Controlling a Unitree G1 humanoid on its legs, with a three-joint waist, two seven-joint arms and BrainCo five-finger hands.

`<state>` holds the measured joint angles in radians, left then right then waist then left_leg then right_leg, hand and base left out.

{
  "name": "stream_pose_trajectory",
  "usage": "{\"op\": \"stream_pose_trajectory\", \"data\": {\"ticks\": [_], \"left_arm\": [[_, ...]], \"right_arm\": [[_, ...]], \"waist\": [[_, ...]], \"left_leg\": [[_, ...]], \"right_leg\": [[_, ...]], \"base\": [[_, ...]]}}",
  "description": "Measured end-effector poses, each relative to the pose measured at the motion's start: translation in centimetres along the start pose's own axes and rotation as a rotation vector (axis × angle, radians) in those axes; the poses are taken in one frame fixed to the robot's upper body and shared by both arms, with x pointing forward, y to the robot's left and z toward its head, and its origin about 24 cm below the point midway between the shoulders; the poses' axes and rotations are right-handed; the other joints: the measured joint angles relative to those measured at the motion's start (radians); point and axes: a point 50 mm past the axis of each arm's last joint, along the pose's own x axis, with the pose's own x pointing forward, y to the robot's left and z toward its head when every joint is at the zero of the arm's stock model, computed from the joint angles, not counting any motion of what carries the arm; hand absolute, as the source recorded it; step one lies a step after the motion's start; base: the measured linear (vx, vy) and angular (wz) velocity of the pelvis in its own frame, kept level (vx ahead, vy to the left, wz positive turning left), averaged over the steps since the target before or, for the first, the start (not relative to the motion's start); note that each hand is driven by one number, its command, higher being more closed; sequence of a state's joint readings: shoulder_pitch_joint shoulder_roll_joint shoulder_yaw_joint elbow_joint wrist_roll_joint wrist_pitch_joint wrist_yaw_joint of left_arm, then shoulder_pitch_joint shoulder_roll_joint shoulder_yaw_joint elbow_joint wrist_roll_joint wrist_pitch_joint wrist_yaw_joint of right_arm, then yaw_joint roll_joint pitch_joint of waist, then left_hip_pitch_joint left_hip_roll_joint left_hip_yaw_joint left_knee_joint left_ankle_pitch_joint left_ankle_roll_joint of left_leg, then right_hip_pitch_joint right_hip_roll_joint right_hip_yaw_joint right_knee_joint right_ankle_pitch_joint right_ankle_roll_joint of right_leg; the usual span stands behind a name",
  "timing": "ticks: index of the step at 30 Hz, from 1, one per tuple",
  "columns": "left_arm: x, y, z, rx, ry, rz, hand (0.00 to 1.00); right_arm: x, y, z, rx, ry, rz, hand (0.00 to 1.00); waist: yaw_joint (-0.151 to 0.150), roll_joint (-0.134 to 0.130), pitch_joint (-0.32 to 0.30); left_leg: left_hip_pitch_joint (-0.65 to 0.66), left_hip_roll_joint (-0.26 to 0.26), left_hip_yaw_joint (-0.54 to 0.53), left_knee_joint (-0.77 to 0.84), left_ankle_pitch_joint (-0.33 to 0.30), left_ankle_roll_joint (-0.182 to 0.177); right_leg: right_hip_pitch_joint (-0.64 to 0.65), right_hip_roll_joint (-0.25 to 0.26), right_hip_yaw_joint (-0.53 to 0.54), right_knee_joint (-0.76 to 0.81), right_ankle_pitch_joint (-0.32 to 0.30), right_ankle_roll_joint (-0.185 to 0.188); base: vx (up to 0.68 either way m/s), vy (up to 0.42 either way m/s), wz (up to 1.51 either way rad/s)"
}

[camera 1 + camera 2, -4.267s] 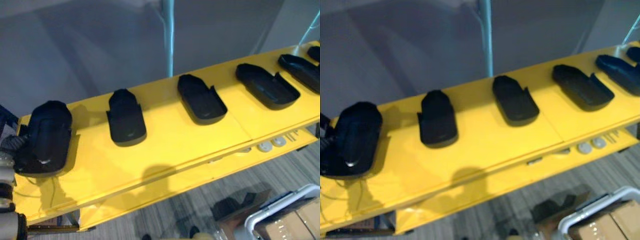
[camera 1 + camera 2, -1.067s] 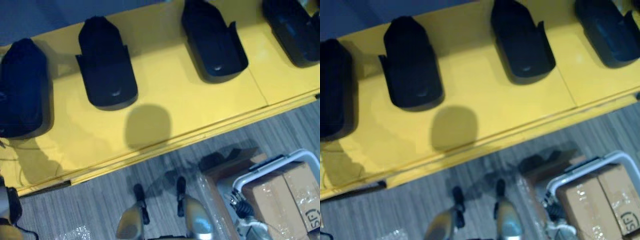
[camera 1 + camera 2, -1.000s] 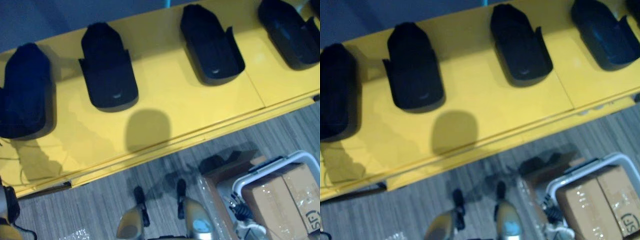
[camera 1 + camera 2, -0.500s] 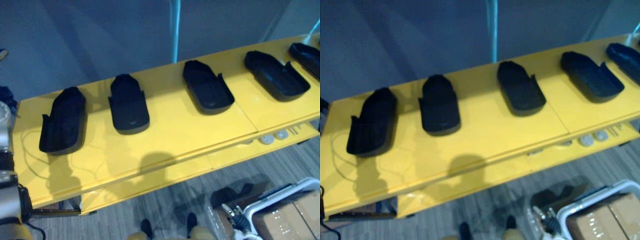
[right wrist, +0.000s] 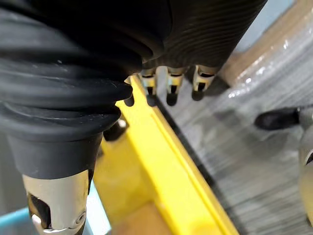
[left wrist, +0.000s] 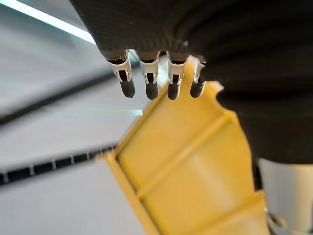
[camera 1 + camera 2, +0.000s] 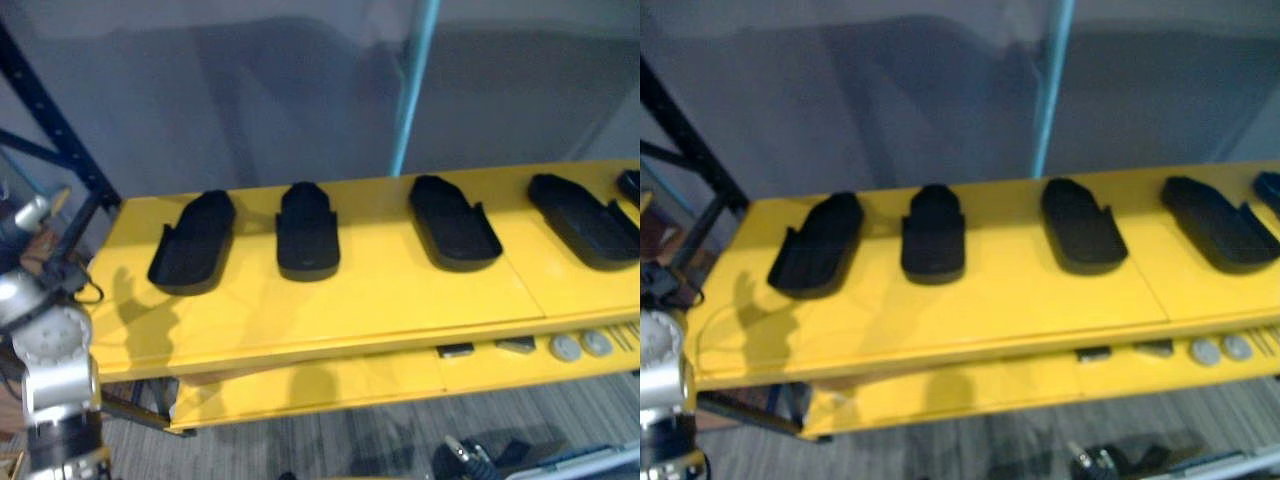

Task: Walk over and take plastic housings, then place them on the shelf

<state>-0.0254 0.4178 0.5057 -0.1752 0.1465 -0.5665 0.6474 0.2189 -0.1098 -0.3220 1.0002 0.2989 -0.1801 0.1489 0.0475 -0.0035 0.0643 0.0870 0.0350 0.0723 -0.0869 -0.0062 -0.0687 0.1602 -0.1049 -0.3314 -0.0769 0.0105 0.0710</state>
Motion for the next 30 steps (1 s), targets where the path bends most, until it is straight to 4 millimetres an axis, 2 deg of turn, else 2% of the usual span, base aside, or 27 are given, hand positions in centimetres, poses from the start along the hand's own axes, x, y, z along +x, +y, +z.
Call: {"op": "stream_pose_trajectory", "data": {"ticks": [3,10,12,15,17,19,20,21,22,24,26,30], "left_arm": [[-1.3,1.0,0.3,0.111,-0.037,0.084,0.0],[-2.9,4.7,1.2,0.243,-0.079,0.345,0.0],[-3.1,6.2,0.9,0.311,-0.078,0.428,0.0],[-4.7,8.8,-1.4,0.437,0.041,0.549,0.0],[-7.0,10.3,-4.0,0.506,0.241,0.569,0.0],[-11.9,11.3,-7.0,0.493,0.601,0.528,0.0],[-13.5,11.2,-7.4,0.492,0.683,0.507,0.0],[-16.6,10.8,-7.9,0.491,0.839,0.442,0.0],[-18.2,10.6,-8.0,0.484,0.92,0.402,0.0],[-23.9,9.4,-7.3,0.49,1.16,0.239,0.0],[-27.4,9.1,-6.6,0.478,1.33,0.173,0.0],[-30.5,10.0,-5.9,0.477,1.515,0.092,0.0]], "right_arm": [[0.2,0.1,0.3,0.006,-0.004,-0.015,0.0],[0.8,0.7,0.9,0.009,-0.004,-0.007,0.0],[0.9,0.8,0.9,0.011,0.006,-0.007,0.0],[1.2,1.3,1.5,0.011,-0.004,0.007,0.0],[1.3,1.6,1.6,0.008,0.002,0.017,0.0],[1.4,1.9,1.6,0.002,0.015,0.03,0.0],[1.4,2.0,1.5,-0.001,0.021,0.034,0.0],[1.5,2.3,1.5,-0.002,0.028,0.045,0.0],[1.5,2.5,1.4,0.003,0.034,0.048,0.0],[1.6,3.3,1.2,0.045,0.04,0.059,0.0],[1.5,3.6,1.0,0.072,0.045,0.058,0.0],[1.2,2.7,0.1,0.112,0.078,0.02,0.0]], "waist": [[0.021,-0.004,-0.004],[0.051,-0.005,-0.006],[0.052,-0.006,-0.007],[0.052,-0.008,-0.008],[0.05,-0.012,-0.009],[0.048,-0.02,-0.008],[0.047,-0.022,-0.006],[0.044,-0.025,-0.003],[0.04,-0.027,0.0],[0.017,-0.05,0.005],[0.001,-0.061,0.01],[-0.014,-0.051,0.016]], "left_leg": [[-0.013,-0.009,-0.033,0.0,0.008,0.0],[-0.019,-0.02,-0.064,0.0,0.009,-0.001],[-0.018,-0.021,-0.066,0.0,0.009,-0.001],[-0.013,-0.025,-0.077,0.0,0.018,0.012],[-0.014,-0.027,-0.085,0.0,0.02,0.014],[-0.008,-0.029,-0.087,0.0,0.019,0.013],[-0.005,-0.03,-0.087,-0.001,0.018,0.013],[-0.002,-0.03,-0.087,-0.001,0.015,0.01],[-0.001,-0.03,-0.086,-0.001,0.015,0.011],[0.002,-0.031,-0.084,-0.001,0.013,0.012],[0.009,-0.03,-0.07,-0.001,0.009,0.013],[0.026,-0.031,-0.052,-0.001,0.0,0.013]], "right_leg": [[0.006,-0.003,-0.03,0.0,-0.002,0.0],[0.022,-0.016,-0.071,0.004,-0.006,0.003],[0.027,-0.017,-0.078,0.004,-0.007,0.002],[0.035,-0.02,-0.087,0.009,-0.015,-0.011],[0.035,-0.022,-0.095,0.018,-0.023,-0.01],[0.036,-0.028,-0.099,0.033,-0.033,-0.001],[0.037,-0.029,-0.099,0.036,-0.035,0.001],[0.039,-0.03,-0.098,0.038,-0.036,0.002],[0.041,-0.031,-0.098,0.038,-0.036,0.002],[0.044,-0.031,-0.098,0.038,-0.037,0.004],[0.044,-0.032,-0.085,0.039,-0.039,0.008],[0.045,-0.038,-0.069,0.049,-0.047,0.021]], "base": [[-0.01,0.006,0.33],[0.0,0.012,0.18],[0.01,0.009,0.1],[0.01,0.006,0.12],[0.0,0.005,0.11],[0.0,0.008,0.05],[0.0,0.0,0.0],[0.0,0.0,0.0],[0.0,0.0,0.0],[0.0,0.003,-0.02],[0.01,0.011,-0.18],[0.02,0.006,-0.13]]}}
